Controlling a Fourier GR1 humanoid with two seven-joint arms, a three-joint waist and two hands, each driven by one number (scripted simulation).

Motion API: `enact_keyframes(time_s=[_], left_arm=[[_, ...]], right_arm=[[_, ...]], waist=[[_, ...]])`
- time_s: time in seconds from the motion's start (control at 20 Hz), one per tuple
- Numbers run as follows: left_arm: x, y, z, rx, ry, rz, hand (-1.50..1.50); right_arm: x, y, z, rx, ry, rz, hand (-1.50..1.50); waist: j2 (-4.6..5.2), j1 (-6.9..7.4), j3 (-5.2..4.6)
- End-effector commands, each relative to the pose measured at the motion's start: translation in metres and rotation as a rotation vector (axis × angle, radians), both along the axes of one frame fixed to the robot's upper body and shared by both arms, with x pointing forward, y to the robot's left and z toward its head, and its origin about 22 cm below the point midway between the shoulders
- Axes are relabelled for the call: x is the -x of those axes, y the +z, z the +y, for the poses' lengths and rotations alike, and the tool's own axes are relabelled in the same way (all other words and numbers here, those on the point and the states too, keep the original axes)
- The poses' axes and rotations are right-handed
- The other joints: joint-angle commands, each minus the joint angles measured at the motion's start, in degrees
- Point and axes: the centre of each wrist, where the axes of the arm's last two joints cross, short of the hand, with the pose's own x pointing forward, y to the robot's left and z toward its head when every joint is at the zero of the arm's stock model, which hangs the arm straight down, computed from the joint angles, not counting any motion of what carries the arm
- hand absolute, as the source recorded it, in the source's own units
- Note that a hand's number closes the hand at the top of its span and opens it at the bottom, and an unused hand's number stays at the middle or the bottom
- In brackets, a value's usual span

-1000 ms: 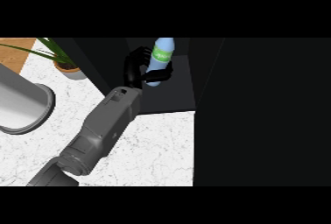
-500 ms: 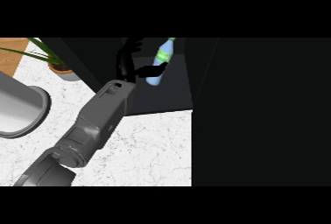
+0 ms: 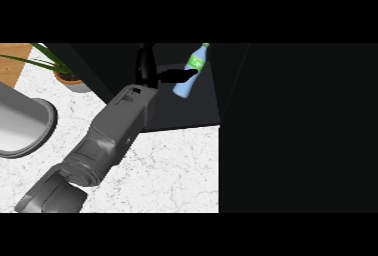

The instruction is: Pick up the bottled water, place it into the cabinet and close the cabinet

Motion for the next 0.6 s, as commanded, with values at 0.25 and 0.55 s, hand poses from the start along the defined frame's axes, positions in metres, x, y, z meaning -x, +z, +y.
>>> enact_keyframes(time_s=[0.25,0.55], left_arm=[[0.003,0.015,-0.031,0.226,-0.210,-0.135,-1.50],[0.008,-0.004,-0.021,0.240,-0.248,-0.149,-1.50]], right_arm=[[0.004,0.016,0.008,-0.054,0.021,-0.011,-1.50],[0.012,0.024,0.011,-0.073,0.001,-0.018,-1.50]], waist=[[-1.00,1.98,0.00],[-1.42,2.95,0.03]])
